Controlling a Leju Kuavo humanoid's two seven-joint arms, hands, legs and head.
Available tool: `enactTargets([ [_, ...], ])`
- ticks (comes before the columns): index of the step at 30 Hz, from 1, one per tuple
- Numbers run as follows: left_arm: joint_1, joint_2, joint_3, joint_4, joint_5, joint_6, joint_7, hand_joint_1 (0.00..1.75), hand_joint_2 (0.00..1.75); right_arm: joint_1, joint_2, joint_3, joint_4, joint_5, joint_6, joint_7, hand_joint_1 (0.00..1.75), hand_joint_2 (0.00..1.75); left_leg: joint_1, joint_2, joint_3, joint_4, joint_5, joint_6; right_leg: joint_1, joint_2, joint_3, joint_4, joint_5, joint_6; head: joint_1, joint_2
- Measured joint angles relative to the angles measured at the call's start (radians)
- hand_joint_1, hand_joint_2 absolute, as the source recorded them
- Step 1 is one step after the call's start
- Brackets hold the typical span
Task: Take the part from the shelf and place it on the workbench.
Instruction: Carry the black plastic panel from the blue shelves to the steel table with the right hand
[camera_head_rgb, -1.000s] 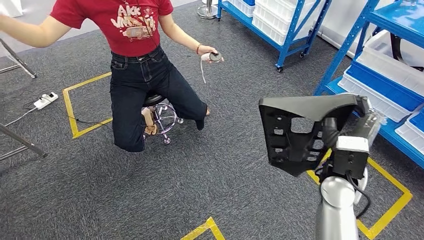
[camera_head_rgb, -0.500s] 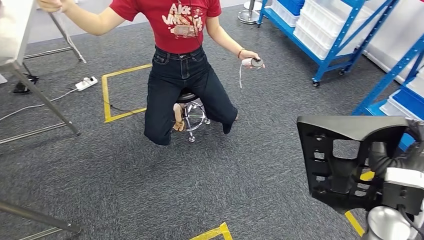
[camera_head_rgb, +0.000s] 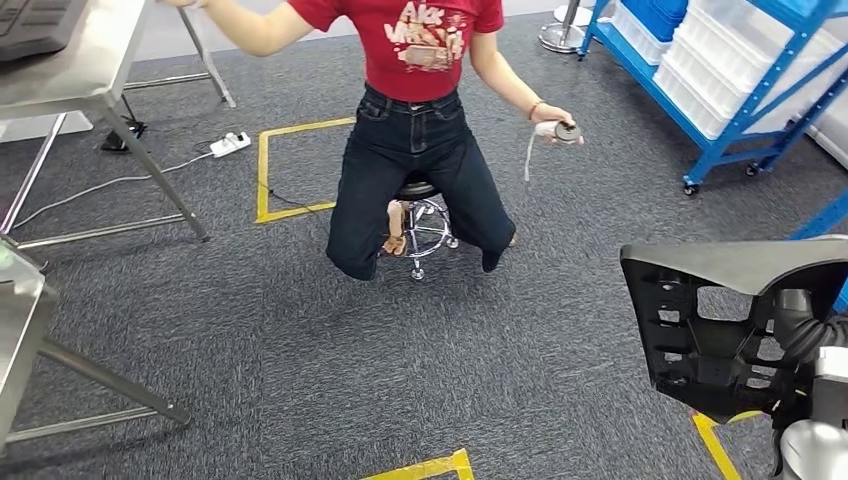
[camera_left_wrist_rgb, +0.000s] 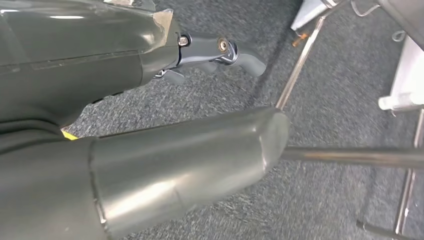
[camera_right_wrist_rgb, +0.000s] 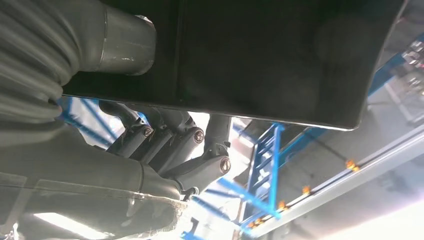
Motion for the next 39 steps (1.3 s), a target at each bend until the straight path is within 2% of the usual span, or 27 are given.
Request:
enactTargets([
  [1, 0.000, 0.000, -0.002, 0.000, 0.001, 0.000, 0.000, 0.00, 0.00, -0.001, -0.004, 0.000, 0.000, 0.000, 0.000, 0.000, 1.75, 1.75, -0.004, 0.005, 0.008, -0.019, 0.002, 0.006, 0.003, -0.009, 0.001, 0.000, -0.002, 0.005, 0.001, 0.000],
  [3, 0.000, 0.002, -0.004, 0.000, 0.002, 0.000, 0.000, 0.00, 0.00, -0.004, -0.010, 0.000, 0.000, -0.001, 0.000, 0.000, 1.75, 1.75, -0.010, -0.018, 0.007, -0.024, 0.005, 0.019, 0.005, -0.027, 0.006, -0.004, -0.004, 0.017, 0.001, 0.000],
  [4, 0.001, 0.003, -0.005, 0.000, 0.003, 0.000, 0.000, 0.00, 0.00, -0.005, -0.012, 0.001, 0.001, -0.001, 0.000, 0.000, 1.75, 1.75, -0.010, -0.029, 0.011, -0.030, 0.009, 0.026, 0.003, -0.022, 0.007, 0.000, -0.009, 0.022, 0.002, 0.000],
  [6, 0.001, 0.004, -0.005, 0.000, 0.006, 0.000, 0.000, 0.00, 0.00, -0.006, -0.017, 0.001, 0.002, -0.004, 0.000, -0.001, 1.75, 1.75, -0.005, -0.050, 0.020, -0.043, 0.017, 0.040, 0.000, 0.024, -0.017, 0.059, -0.042, 0.023, 0.003, 0.000],
  [8, 0.001, 0.004, -0.006, 0.000, 0.011, 0.000, 0.000, 0.00, 0.00, -0.004, -0.021, 0.002, 0.006, -0.010, 0.000, -0.002, 1.75, 1.75, -0.004, -0.072, 0.019, -0.045, 0.020, 0.046, -0.003, 0.075, -0.083, 0.193, -0.098, 0.016, 0.004, 0.000],
  [9, 0.002, 0.005, -0.006, 0.000, 0.013, -0.001, 0.000, 0.00, 0.00, -0.005, -0.022, 0.002, 0.010, -0.013, -0.001, -0.002, 1.75, 1.75, -0.005, -0.086, 0.018, -0.044, 0.020, 0.047, -0.003, 0.084, -0.116, 0.255, -0.118, 0.016, 0.005, 0.000],
  [10, 0.004, 0.004, -0.007, 0.000, 0.015, -0.001, 0.000, 0.00, 0.00, -0.007, -0.022, 0.004, 0.016, -0.013, -0.004, -0.002, 1.75, 1.75, -0.006, -0.099, 0.017, -0.044, 0.021, 0.047, -0.003, 0.086, -0.135, 0.287, -0.123, 0.020, 0.005, 0.000],
  [11, 0.005, 0.004, -0.007, 0.000, 0.017, -0.002, 0.000, 0.00, 0.00, -0.014, -0.022, 0.006, 0.022, -0.011, -0.008, -0.002, 1.75, 1.75, -0.006, -0.113, 0.018, -0.043, 0.021, 0.047, -0.003, 0.088, -0.135, 0.278, -0.110, 0.026, 0.005, 0.000],
  [12, 0.006, 0.004, -0.008, 0.000, 0.019, -0.004, 0.000, 0.00, 0.00, -0.022, -0.022, 0.007, 0.028, -0.006, -0.014, -0.001, 1.75, 1.75, -0.006, -0.127, 0.020, -0.043, 0.021, 0.046, -0.004, 0.094, -0.114, 0.228, -0.082, 0.034, 0.005, 0.000],
  [14, 0.007, 0.002, -0.010, 0.000, 0.020, -0.006, 0.000, 0.00, 0.00, -0.039, -0.022, 0.011, 0.038, 0.003, -0.025, -0.001, 1.75, 1.75, -0.007, -0.154, 0.022, -0.041, 0.021, 0.043, -0.005, 0.126, -0.047, 0.078, -0.018, 0.044, 0.005, 0.000],
  [16, 0.007, 0.002, -0.012, 0.000, 0.019, -0.006, 0.000, 0.00, 0.00, -0.047, -0.023, 0.015, 0.045, 0.007, -0.032, 0.000, 1.75, 1.75, -0.009, -0.178, 0.017, -0.039, 0.023, 0.035, -0.004, 0.146, -0.008, -0.003, 0.012, 0.036, 0.005, 0.000],
  [18, 0.009, 0.003, -0.012, 0.005, 0.014, 0.000, 0.000, 0.00, 0.00, -0.048, -0.023, 0.017, 0.048, 0.006, -0.036, 0.001, 1.75, 1.75, -0.009, -0.199, 0.009, -0.040, 0.028, 0.024, -0.003, 0.129, -0.005, -0.009, 0.015, 0.022, 0.004, 0.000],
  [19, 0.010, 0.005, -0.013, 0.013, 0.011, 0.005, 0.000, 0.00, 0.00, -0.048, -0.021, 0.017, 0.047, 0.004, -0.038, 0.002, 1.75, 1.75, -0.008, -0.197, 0.006, -0.037, 0.026, 0.019, -0.005, 0.118, -0.004, -0.010, 0.017, 0.017, 0.004, 0.000],
  [20, 0.009, 0.010, -0.013, 0.025, 0.009, 0.009, 0.001, 0.00, 0.00, -0.046, -0.018, 0.018, 0.044, 0.003, -0.039, 0.004, 1.75, 1.75, -0.009, -0.179, -0.002, -0.023, 0.016, 0.015, -0.009, 0.107, -0.003, -0.012, 0.018, 0.010, 0.003, 0.000],
  [21, 0.008, 0.016, -0.013, 0.042, 0.009, 0.016, 0.005, 0.00, 0.00, -0.041, -0.014, 0.018, 0.040, 0.003, -0.040, 0.006, 1.75, 1.75, -0.011, -0.150, -0.017, 0.009, -0.006, 0.010, -0.011, 0.096, -0.002, -0.014, 0.019, 0.002, 0.002, 0.000],
  [23, 0.005, 0.029, -0.010, 0.084, 0.011, 0.040, 0.031, 0.00, 0.00, -0.030, -0.004, 0.019, 0.029, 0.004, -0.041, 0.008, 1.75, 1.75, -0.009, -0.087, -0.078, 0.135, -0.072, 0.002, -0.010, 0.072, -0.001, -0.015, 0.017, -0.010, 0.000, 0.000],
  [25, 0.012, 0.035, -0.005, 0.122, 0.015, 0.068, 0.061, 0.00, 0.00, -0.025, 0.007, 0.021, 0.024, 0.009, -0.041, 0.008, 1.75, 1.75, -0.003, -0.068, -0.136, 0.250, -0.111, -0.005, -0.008, 0.050, -0.002, -0.015, 0.016, -0.014, 0.000, 0.000],
  [26, 0.017, 0.037, -0.003, 0.137, 0.016, 0.077, 0.068, 0.00, 0.00, -0.025, 0.013, 0.023, 0.023, 0.011, -0.041, 0.008, 1.75, 1.75, 0.000, -0.064, -0.141, 0.256, -0.102, -0.007, -0.007, 0.039, -0.001, -0.015, 0.014, -0.014, 0.001, 0.000],
  [27, 0.021, 0.039, -0.002, 0.149, 0.016, 0.081, 0.071, 0.00, 0.00, -0.024, 0.017, 0.025, 0.023, 0.013, -0.041, 0.008, 1.75, 1.75, 0.003, -0.058, -0.124, 0.220, -0.077, -0.009, -0.007, 0.028, 0.001, -0.015, 0.013, -0.014, 0.000, 0.000],
  [29, 0.022, 0.045, 0.001, 0.165, 0.016, 0.085, 0.074, 0.00, 0.00, -0.024, 0.024, 0.028, 0.021, 0.016, -0.041, 0.008, 1.75, 1.75, 0.003, -0.020, -0.049, 0.078, -0.015, -0.008, -0.004, 0.005, 0.006, -0.014, 0.007, -0.008, 0.000, 0.000],
  [31, 0.019, 0.049, 0.004, 0.175, 0.016, 0.087, 0.076, 0.00, 0.00, -0.025, 0.026, 0.030, 0.019, 0.017, -0.041, 0.008, 1.75, 1.75, -0.002, 0.008, 0.001, -0.015, 0.012, 0.000, 0.004, -0.017, 0.012, -0.013, -0.001, 0.003, 0.002, 0.000],
  [32, 0.018, 0.050, 0.006, 0.179, 0.016, 0.088, 0.077, 0.00, 0.00, -0.025, 0.027, 0.031, 0.017, 0.018, -0.041, 0.008, 1.75, 1.75, -0.006, 0.006, 0.006, -0.027, 0.011, 0.006, 0.007, -0.028, 0.015, -0.013, -0.004, 0.008, 0.003, 0.000],
  [33, 0.019, 0.052, 0.006, 0.184, 0.015, 0.088, 0.077, 0.00, 0.00, -0.026, 0.028, 0.032, 0.016, 0.018, -0.041, 0.008, 1.75, 1.75, -0.008, -0.009, 0.005, -0.028, 0.013, 0.013, 0.008, -0.039, 0.018, -0.015, -0.006, 0.013, 0.003, 0.000],
  [34, 0.021, 0.052, 0.006, 0.189, 0.013, 0.089, 0.077, 0.00, 0.00, -0.027, 0.029, 0.033, 0.014, 0.018, -0.041, 0.008, 1.75, 1.75, -0.007, -0.021, 0.006, -0.032, 0.015, 0.021, 0.007, -0.039, 0.019, -0.013, -0.010, 0.019, 0.004, 0.000],
  [36, 0.022, 0.052, 0.006, 0.196, 0.010, 0.090, 0.076, 0.00, 0.00, -0.026, 0.031, 0.035, 0.012, 0.018, -0.041, 0.008, 1.75, 1.75, -0.004, -0.043, 0.010, -0.039, 0.021, 0.036, 0.003, 0.006, 0.005, 0.025, -0.034, 0.023, 0.005, 0.000],
  [38, 0.019, 0.049, 0.006, 0.202, 0.010, 0.090, 0.077, 0.00, 0.00, -0.024, 0.031, 0.036, 0.010, 0.017, -0.041, 0.008, 1.75, 1.75, -0.001, -0.065, 0.011, -0.041, 0.025, 0.045, -0.001, 0.068, -0.052, 0.142, -0.087, 0.016, 0.009, 0.000],
  [39, 0.018, 0.048, 0.006, 0.206, 0.010, 0.091, 0.077, 0.00, 0.00, -0.023, 0.031, 0.036, 0.010, 0.017, -0.041, 0.008, 1.75, 1.75, -0.001, -0.077, 0.010, -0.041, 0.025, 0.046, -0.002, 0.081, -0.088, 0.211, -0.111, 0.015, 0.010, 0.000],
])
